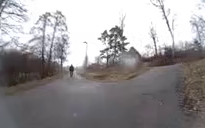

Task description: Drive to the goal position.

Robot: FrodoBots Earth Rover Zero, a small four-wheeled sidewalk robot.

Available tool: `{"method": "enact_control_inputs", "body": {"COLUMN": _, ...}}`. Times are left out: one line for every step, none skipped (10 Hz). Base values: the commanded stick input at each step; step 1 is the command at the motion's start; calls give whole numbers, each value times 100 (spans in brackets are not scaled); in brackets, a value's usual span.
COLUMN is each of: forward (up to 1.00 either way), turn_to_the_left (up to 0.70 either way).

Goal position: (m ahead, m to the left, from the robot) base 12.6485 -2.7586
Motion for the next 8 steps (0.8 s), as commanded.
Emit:
{"method": "enact_control_inputs", "body": {"forward": 70, "turn_to_the_left": 0}}
{"method": "enact_control_inputs", "body": {"forward": 70, "turn_to_the_left": 0}}
{"method": "enact_control_inputs", "body": {"forward": 70, "turn_to_the_left": 0}}
{"method": "enact_control_inputs", "body": {"forward": 70, "turn_to_the_left": 32}}
{"method": "enact_control_inputs", "body": {"forward": 70, "turn_to_the_left": 15}}
{"method": "enact_control_inputs", "body": {"forward": 70, "turn_to_the_left": 1}}
{"method": "enact_control_inputs", "body": {"forward": 70, "turn_to_the_left": 0}}
{"method": "enact_control_inputs", "body": {"forward": 70, "turn_to_the_left": 0}}
